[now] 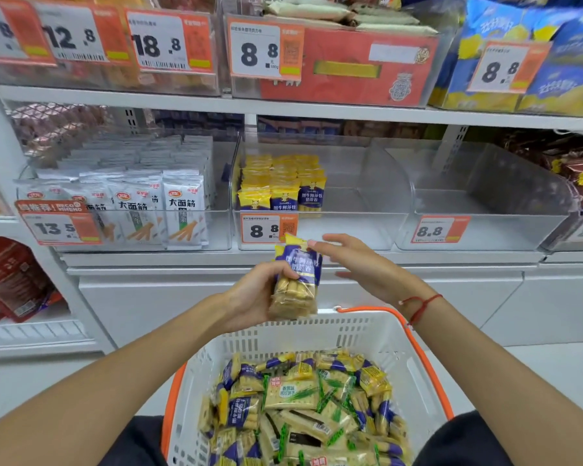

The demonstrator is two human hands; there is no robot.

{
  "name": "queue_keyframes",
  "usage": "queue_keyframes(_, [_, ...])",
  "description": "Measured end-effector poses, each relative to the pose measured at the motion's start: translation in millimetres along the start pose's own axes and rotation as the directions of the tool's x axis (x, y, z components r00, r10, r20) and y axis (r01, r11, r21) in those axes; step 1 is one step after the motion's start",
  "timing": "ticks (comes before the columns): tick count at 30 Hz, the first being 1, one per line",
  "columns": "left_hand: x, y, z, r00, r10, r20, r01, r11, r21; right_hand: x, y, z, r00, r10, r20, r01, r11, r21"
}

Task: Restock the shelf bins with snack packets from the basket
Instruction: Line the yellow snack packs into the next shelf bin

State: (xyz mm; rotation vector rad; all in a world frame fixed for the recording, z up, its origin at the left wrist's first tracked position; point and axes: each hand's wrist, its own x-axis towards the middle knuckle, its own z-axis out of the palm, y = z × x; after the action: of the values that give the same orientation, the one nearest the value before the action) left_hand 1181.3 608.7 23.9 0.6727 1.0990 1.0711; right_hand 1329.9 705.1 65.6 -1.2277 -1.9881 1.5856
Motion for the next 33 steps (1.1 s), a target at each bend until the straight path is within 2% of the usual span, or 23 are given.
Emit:
queue_keyframes(2, [2.2, 7.5, 3.2, 0.996, 0.075, -0.044, -0.076, 0.997, -0.026, -5.5, -3.6, -2.2, 0.98, 0.102, 0.173, -0.108, 0.994, 0.022])
queue_keyframes(3, [3.6, 10.6, 4.5, 0.992, 0.111, -0.064, -0.114, 0.993, -0.032, -9.2, -5.5, -1.7, 0.965, 0.098, 0.241, -0.115, 0.992, 0.059])
queue_keyframes(5, [5.4, 17.8, 11.7, 0.979, 0.173, -0.108, -0.176, 0.984, -0.01, -14.2, -11.0, 1.7, 0.956, 0.059, 0.286, -0.106, 0.982, 0.154])
queue_keyframes(9, [14.4, 28.5, 24.3, 0.941, 0.271, -0.202, -0.257, 0.962, 0.092, -16.3, -21.5, 5.1, 0.982, 0.039, 0.187, -0.073, 0.981, 0.18])
queue_keyframes(15, [28.4, 75.6, 44.1, 0.913, 0.318, -0.256, -0.224, 0.915, 0.337, -7.5, -40.8, -18.8, 0.992, -0.117, 0.05, 0.101, 0.964, 0.247])
queue_keyframes(16, [31.2, 88.3, 46.3, 0.901, 0.362, -0.239, -0.241, 0.876, 0.419, -4.1, -44.6, -26.1, 0.988, -0.154, 0.033, 0.14, 0.956, 0.26])
queue_keyframes(19, [33.5, 125.5, 48.0, 0.898, 0.428, -0.107, -0.232, 0.664, 0.711, 9.7, -53.6, -52.3, 0.956, -0.292, 0.006, 0.278, 0.917, 0.285])
queue_keyframes(22, [46.2, 156.3, 38.7, 0.919, 0.395, -0.002, -0.266, 0.622, 0.736, 30.4, -61.1, -73.3, 0.929, -0.371, -0.004, 0.367, 0.918, 0.149])
queue_keyframes(25, [75.2, 169.7, 26.8, 0.893, 0.444, -0.074, -0.237, 0.603, 0.761, 58.3, -63.1, -86.0, 0.928, -0.372, -0.02, 0.369, 0.926, -0.077])
queue_keyframes(30, [126.8, 162.6, 9.2, 0.884, 0.44, -0.157, -0.1, 0.505, 0.857, 111.1, -57.2, -93.6, 0.963, -0.256, 0.085, 0.269, 0.937, -0.222])
queue_keyframes(32, [142.6, 157.6, -0.1, 0.865, 0.453, -0.215, 0.028, 0.385, 0.923, 128.9, -52.6, -91.9, 0.976, -0.19, 0.109, 0.213, 0.936, -0.28])
queue_keyframes(33, [147.6, 155.2, -4.6, 0.856, 0.456, -0.242, 0.116, 0.287, 0.951, 137.4, -49.5, -91.1, 0.979, -0.159, 0.124, 0.19, 0.935, -0.301])
